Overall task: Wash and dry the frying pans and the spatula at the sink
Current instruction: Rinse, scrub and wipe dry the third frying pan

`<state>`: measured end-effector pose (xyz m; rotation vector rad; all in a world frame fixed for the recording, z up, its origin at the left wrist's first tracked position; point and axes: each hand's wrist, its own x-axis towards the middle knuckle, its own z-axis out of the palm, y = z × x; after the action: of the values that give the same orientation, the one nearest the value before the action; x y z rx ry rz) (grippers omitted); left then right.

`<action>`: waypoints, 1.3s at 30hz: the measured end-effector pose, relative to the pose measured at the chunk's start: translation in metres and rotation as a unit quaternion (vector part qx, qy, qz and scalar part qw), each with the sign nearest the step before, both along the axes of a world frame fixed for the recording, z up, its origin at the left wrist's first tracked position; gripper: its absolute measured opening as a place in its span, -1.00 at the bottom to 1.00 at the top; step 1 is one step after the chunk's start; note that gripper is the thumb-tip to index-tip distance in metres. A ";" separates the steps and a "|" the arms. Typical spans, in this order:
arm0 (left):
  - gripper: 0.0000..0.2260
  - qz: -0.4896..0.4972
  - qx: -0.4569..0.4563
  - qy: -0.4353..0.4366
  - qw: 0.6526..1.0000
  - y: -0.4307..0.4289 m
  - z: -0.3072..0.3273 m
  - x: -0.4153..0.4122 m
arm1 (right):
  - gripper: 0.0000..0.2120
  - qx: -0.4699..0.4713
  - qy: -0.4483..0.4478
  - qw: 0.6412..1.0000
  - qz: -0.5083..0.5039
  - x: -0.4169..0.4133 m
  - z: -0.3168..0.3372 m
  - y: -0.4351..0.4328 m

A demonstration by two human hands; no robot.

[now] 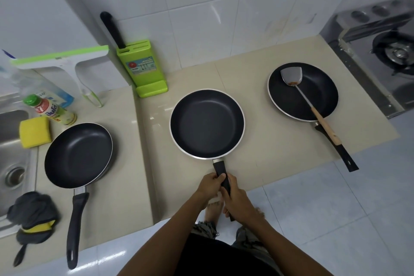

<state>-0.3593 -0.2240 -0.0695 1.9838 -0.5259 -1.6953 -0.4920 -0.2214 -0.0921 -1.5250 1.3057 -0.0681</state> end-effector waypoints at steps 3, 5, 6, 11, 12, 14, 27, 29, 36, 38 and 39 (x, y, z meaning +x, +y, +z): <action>-0.68 -0.091 -0.012 -0.128 0.988 -0.003 0.006 0.001 | -0.51 -0.029 0.038 0.997 0.053 -0.001 0.017 -0.007; -0.68 -0.162 0.000 -0.303 0.939 -0.004 0.013 -0.003 | -0.52 -0.084 0.078 0.985 0.129 -0.009 0.027 -0.016; -0.66 -0.187 0.000 -0.393 0.900 -0.005 0.015 -0.008 | -0.56 -0.154 0.098 0.969 0.164 -0.015 0.032 -0.024; -0.65 -0.221 -0.180 -0.565 0.774 -0.035 0.021 -0.050 | -0.66 -0.405 0.186 0.869 0.215 -0.065 0.036 -0.090; -0.64 -0.231 -0.195 -0.566 0.767 -0.048 0.023 -0.062 | -0.64 -0.422 0.206 0.855 0.220 -0.077 0.039 -0.108; -0.62 -0.254 -0.203 -0.555 0.766 -0.076 0.031 -0.089 | -0.63 -0.458 0.221 0.833 0.216 -0.108 0.051 -0.141; -0.39 -0.030 -0.046 0.013 0.998 -0.274 0.029 -0.296 | -0.60 -0.080 0.083 0.979 -0.168 -0.309 0.050 -0.284; -0.47 0.057 -0.016 0.054 0.997 -0.286 0.023 -0.310 | -0.37 0.088 0.030 0.972 -0.216 -0.315 0.026 -0.291; -0.71 0.169 0.049 0.097 0.980 -0.307 -0.004 -0.329 | -0.57 0.189 -0.077 0.963 -0.179 -0.309 0.018 -0.297; -0.76 0.159 0.055 0.078 0.983 -0.309 -0.006 -0.332 | -0.48 0.131 -0.067 0.973 -0.180 -0.307 0.019 -0.291; -0.77 0.152 0.054 0.075 0.984 -0.309 -0.006 -0.334 | -0.38 0.103 -0.053 0.976 -0.182 -0.306 0.021 -0.288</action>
<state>-0.6928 -0.5334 -0.0754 1.8762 -0.0722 -1.6887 -0.7977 -0.5095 -0.0712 -1.0812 1.4438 -0.2382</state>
